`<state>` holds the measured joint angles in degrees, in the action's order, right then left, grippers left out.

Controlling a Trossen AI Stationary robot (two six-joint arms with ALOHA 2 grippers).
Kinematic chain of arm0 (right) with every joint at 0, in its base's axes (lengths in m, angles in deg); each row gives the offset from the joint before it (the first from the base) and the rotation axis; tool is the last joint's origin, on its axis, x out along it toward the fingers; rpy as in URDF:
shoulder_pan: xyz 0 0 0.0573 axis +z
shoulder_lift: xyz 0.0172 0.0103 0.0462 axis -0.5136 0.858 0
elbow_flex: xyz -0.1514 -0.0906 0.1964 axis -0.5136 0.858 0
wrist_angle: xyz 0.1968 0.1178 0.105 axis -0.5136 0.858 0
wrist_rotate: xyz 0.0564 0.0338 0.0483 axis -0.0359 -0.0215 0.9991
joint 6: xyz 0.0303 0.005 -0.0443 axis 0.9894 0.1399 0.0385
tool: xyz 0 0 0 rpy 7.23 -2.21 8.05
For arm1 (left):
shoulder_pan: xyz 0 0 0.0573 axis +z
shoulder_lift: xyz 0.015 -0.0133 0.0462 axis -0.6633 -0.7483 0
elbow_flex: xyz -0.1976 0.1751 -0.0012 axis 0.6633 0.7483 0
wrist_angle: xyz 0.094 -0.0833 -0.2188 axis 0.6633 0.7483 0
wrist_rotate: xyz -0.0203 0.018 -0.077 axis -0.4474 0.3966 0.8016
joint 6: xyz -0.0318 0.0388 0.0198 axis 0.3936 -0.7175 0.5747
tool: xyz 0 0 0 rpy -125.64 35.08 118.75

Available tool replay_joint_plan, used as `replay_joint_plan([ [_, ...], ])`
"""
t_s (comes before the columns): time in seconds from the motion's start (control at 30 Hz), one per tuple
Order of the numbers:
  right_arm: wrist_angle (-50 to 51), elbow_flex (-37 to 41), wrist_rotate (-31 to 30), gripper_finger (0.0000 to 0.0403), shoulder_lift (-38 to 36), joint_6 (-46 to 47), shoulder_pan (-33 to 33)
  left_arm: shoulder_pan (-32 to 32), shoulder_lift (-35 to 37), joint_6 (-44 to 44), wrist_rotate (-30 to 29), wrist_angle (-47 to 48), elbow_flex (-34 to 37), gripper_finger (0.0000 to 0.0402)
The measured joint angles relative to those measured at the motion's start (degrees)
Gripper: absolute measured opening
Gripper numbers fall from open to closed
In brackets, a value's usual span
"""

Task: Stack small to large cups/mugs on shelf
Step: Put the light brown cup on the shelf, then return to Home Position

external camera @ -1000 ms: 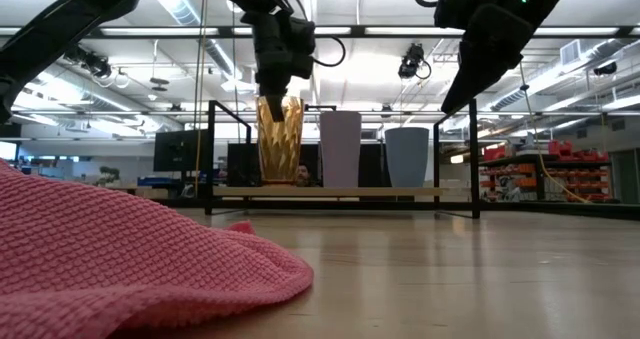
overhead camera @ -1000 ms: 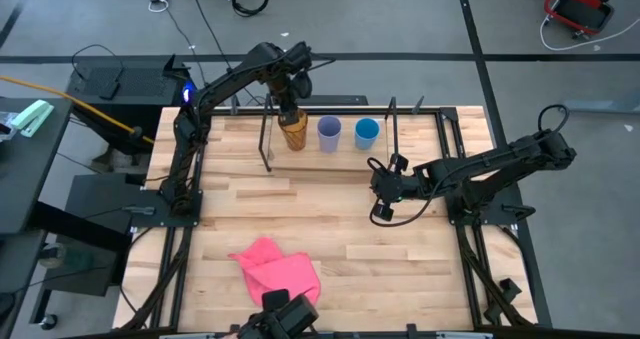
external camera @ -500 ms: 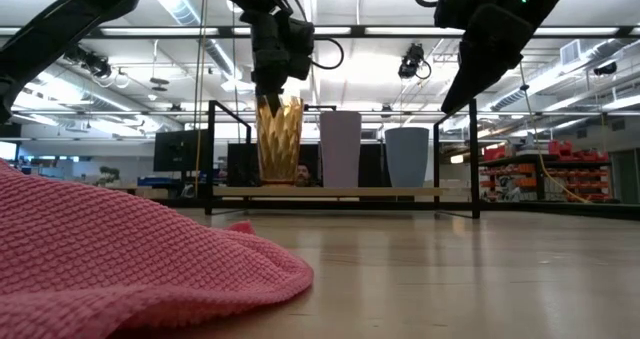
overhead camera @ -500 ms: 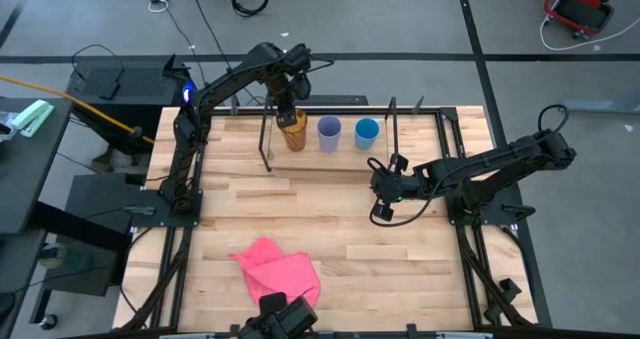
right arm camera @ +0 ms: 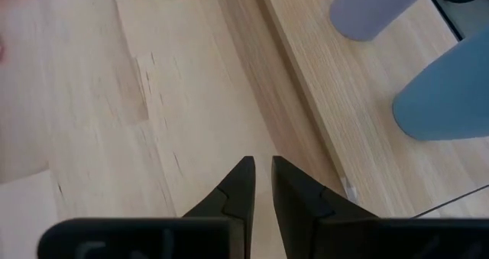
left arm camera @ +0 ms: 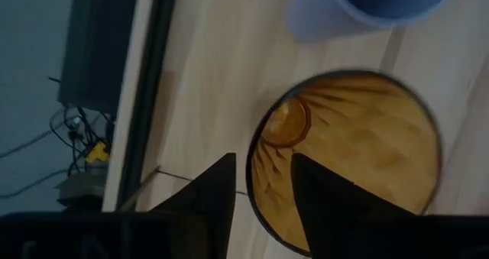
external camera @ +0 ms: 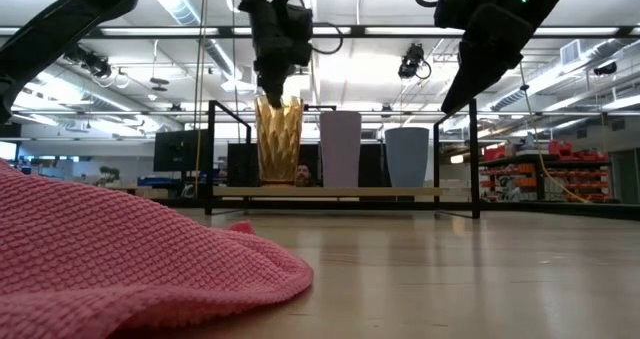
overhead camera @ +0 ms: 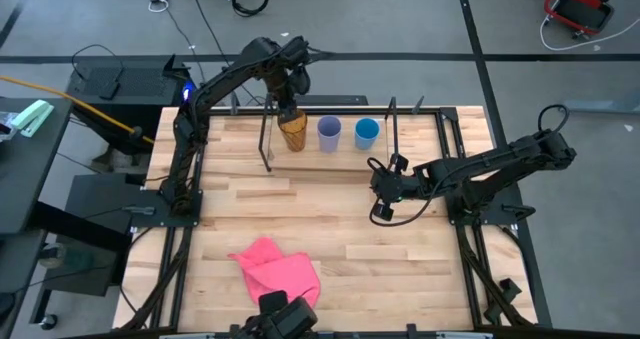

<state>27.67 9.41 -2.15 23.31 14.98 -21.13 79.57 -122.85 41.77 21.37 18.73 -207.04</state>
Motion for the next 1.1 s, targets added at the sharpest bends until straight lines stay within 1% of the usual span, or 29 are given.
replay_joint_plan([
  [0.1,0.0,0.0,0.0,0.0052,0.0,0.0,0.0,-0.1,0.0,1.2,0.0,-0.1,-2.1,0.0143],
  [0.17,0.0,0.0,0.0,0.0052,0.0,0.2,0.0,-0.2,0.9,2.0,0.0,-1.0,-1.6,0.0148],
  [0.33,0.0,0.0,0.0,0.0052,0.0,0.2,0.0,-0.3,2.4,4.2,0.0,0.1,-1.7,0.0157],
  [0.5,0.3,0.0,0.0,0.0052,0.0,2.2,0.0,-1.0,3.6,7.1,0.0,1.7,-2.0,0.0155],
  [0.63,0.5,0.0,2.0,0.0052,0.0,4.3,0.2,-1.9,5.5,8.9,0.3,1.9,-2.1,0.015],
  [0.87,0.9,-2.5,8.2,0.0052,-1.4,4.7,0.5,-5.0,11.7,13.4,0.4,1.9,-2.1,0.0155],
  [1.1,2.6,-9.4,9.3,0.0052,-5.2,4.5,3.6,-10.0,19.0,17.6,0.4,1.6,-2.1,0.015],
])
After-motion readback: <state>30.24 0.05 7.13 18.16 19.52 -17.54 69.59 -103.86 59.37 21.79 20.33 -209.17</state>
